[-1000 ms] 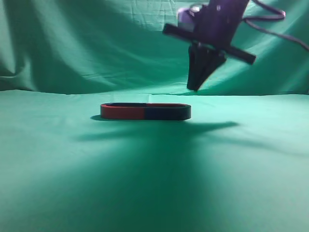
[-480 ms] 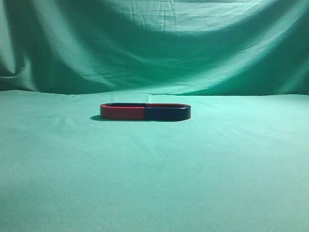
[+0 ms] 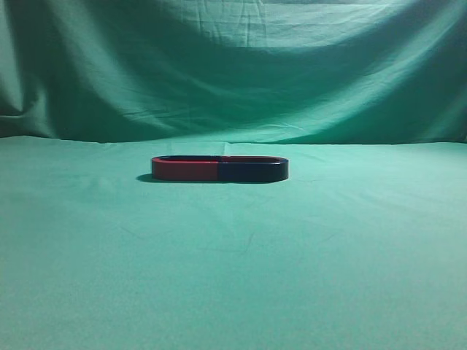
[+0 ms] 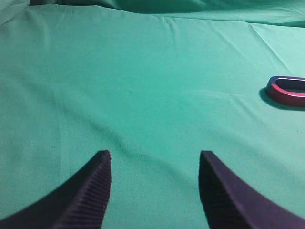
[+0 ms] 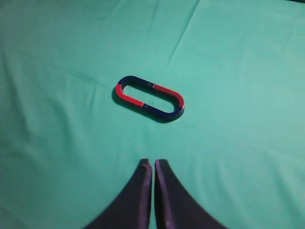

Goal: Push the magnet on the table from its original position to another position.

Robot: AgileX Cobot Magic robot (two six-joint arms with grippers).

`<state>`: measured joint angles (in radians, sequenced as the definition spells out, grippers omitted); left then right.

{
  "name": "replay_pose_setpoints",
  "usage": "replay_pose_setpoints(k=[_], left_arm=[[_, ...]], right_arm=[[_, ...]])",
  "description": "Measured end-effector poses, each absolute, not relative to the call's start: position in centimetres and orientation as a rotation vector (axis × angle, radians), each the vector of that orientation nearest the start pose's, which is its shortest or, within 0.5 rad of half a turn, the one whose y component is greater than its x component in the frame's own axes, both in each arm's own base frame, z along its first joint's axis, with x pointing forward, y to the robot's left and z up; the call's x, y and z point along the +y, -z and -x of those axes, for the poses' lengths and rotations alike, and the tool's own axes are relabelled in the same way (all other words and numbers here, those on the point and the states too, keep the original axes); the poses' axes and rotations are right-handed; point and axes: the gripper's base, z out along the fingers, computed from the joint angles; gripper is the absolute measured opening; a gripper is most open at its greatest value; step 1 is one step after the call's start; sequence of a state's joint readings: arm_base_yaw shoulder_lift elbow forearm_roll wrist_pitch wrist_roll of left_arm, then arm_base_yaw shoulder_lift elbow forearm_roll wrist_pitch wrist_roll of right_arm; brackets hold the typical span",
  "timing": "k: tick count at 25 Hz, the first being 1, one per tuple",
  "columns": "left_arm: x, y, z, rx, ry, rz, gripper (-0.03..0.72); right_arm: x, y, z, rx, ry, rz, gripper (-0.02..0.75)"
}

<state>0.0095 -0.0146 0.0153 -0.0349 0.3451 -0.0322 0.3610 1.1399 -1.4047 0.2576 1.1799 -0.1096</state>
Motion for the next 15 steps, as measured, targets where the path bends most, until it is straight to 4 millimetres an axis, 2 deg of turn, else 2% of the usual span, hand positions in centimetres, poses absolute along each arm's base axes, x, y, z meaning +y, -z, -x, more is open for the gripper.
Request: replay_pose_setpoints(k=[11, 15], left_arm=[[-0.1, -17.8, -5.3, 1.829, 0.05, 0.06, 0.399], [-0.1, -17.8, -5.3, 1.829, 0.05, 0.06, 0.399]], right_arm=[[5.3, -39.3, -8.8, 2.069, -0.434, 0.49, 0.0], [4.2, -38.7, -6.1, 2.003, -0.441, 0.478, 0.0]])
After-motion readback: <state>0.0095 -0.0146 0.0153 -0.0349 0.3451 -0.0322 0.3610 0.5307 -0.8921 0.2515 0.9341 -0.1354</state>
